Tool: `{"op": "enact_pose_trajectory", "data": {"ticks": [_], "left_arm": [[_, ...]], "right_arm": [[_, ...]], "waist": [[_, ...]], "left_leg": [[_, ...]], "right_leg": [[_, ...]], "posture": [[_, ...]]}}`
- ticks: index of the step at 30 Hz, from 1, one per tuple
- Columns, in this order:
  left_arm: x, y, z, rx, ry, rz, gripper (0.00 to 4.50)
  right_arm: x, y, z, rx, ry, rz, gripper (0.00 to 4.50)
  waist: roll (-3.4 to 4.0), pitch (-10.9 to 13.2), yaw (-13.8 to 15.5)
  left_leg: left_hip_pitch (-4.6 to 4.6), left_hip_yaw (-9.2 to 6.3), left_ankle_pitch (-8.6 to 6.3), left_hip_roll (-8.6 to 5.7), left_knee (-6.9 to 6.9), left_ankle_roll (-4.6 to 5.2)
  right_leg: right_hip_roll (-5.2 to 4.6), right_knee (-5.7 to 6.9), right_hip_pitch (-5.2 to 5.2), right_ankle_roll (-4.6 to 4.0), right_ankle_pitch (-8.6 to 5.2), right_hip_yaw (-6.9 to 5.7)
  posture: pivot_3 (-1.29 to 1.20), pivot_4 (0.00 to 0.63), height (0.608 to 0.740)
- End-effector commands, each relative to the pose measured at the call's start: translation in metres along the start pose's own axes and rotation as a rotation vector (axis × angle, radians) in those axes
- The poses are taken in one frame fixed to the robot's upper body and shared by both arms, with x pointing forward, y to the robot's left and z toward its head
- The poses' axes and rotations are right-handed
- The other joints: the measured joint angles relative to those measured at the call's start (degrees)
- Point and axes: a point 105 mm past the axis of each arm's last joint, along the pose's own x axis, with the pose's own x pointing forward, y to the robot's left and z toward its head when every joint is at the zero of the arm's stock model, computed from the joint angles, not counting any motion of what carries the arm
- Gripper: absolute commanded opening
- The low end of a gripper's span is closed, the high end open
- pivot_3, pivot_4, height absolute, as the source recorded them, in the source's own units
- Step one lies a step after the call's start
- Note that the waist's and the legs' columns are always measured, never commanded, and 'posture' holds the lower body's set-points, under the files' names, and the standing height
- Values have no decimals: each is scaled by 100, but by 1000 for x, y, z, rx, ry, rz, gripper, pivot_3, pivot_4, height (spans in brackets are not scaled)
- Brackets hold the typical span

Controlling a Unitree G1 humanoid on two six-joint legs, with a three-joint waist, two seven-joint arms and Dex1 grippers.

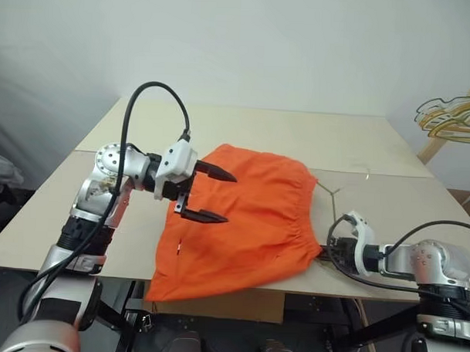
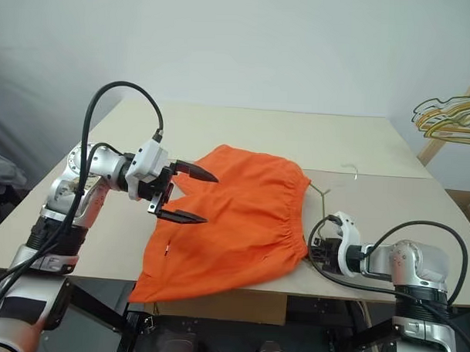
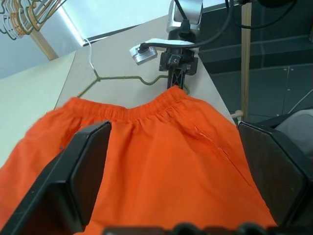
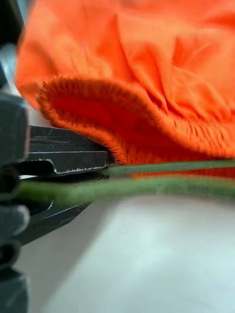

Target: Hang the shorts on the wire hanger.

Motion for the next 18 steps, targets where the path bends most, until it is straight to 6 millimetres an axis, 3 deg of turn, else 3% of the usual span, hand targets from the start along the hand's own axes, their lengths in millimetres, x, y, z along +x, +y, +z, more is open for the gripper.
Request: {"op": "enact_pose_trajectory", "data": {"ticks": [1, 6, 10, 14, 18], "left_arm": [[-1, 6, 10, 54, -6, 0, 4470], [-12, 13, 8, 70, 29, 1, 4470], [-25, 32, 12, 118, 77, 39, 4470], [-33, 55, 21, 187, 104, 99, 4470], [-39, 75, 31, 259, 133, 141, 4470]], "right_arm": [[-23, -1, 37, -325, -157, -171, 0], [-46, 12, 70, -751, -242, -297, 0], [-60, 38, 97, -1010, -271, -310, 0], [-63, 62, 109, -1153, -245, -270, 0], [-59, 84, 103, -1234, -160, -173, 0]], "waist": [[2, 1, -1], [3, 1, -85], [3, 1, -222], [3, 1, -313], [3, 1, -339]], "left_leg": [[-6, 0, 0, -2, 1, 0], [-24, 6, 0, -3, 1, 0], [-42, 8, 1, -1, 1, 0], [-42, 8, 2, -1, 0, 0], [-57, 8, 1, -1, 0, 0]], "right_leg": [[-2, 0, -4, 1, 0, 1], [-5, 2, -29, 0, 0, 4], [0, 13, -59, -5, 1, 8], [1, 13, -59, -6, 1, 10], [0, 10, -69, -8, 1, 8]], "posture": [[133, 0, 740], [86, 0, 740], [75, 0, 740], [55, 0, 740], [34, 0, 740]]}}
